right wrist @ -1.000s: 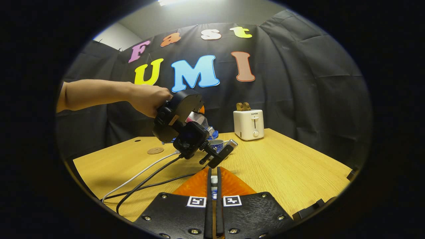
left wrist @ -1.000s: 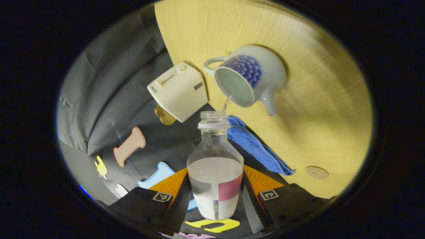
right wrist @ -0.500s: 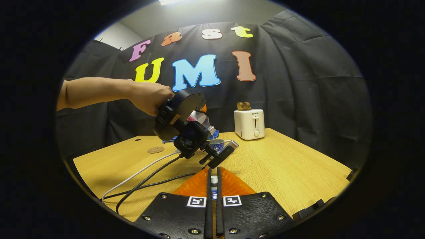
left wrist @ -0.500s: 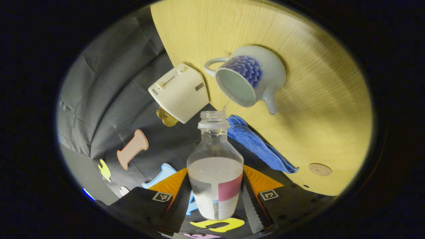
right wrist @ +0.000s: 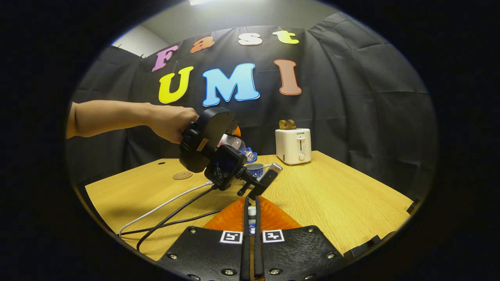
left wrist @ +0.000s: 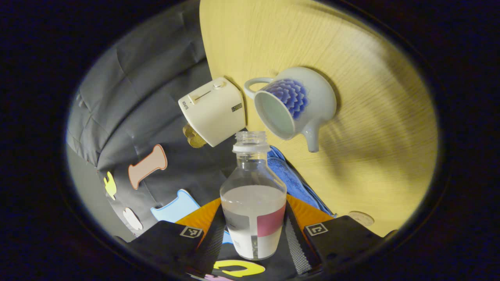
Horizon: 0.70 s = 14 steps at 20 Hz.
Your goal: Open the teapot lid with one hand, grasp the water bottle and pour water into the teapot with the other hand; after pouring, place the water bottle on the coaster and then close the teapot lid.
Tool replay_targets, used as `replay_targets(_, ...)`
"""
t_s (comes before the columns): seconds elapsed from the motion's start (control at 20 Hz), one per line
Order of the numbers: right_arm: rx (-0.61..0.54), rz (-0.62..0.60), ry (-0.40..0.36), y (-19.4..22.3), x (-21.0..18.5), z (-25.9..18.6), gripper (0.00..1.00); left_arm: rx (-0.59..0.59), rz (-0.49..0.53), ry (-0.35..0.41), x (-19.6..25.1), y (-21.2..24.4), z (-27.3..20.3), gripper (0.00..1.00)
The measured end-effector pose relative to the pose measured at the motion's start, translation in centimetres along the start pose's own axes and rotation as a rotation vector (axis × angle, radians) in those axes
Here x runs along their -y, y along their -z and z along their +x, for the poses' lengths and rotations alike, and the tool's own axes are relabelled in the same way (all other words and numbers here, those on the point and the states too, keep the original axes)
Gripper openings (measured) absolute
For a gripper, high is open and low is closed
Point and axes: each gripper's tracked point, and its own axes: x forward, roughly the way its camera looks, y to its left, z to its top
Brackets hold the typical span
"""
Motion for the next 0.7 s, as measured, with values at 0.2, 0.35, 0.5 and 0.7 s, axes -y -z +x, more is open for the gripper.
replay_targets(0.2, 0.017, -0.002, 0.0, -0.7, -0.2, -0.2, 0.04, 0.034, -0.199, 0.004, 1.3, 1.0, -0.7, 0.87)
replay_targets(0.35, 0.043, -0.028, -0.001, -1.8, -0.5, -0.3, 0.05, 0.05, -0.401, -0.003, 2.3, 2.3, -1.4, 0.88)
replay_targets(0.5, 0.074, -0.048, -0.011, -3.4, -1.1, -0.1, 0.04, 0.061, -0.666, -0.008, 3.7, 4.4, -2.7, 0.88)
replay_targets(0.7, 0.095, -0.067, -0.039, -5.0, -2.4, 1.3, 0.04, 0.053, -1.06, -0.042, 5.4, 8.4, -4.8, 0.87)
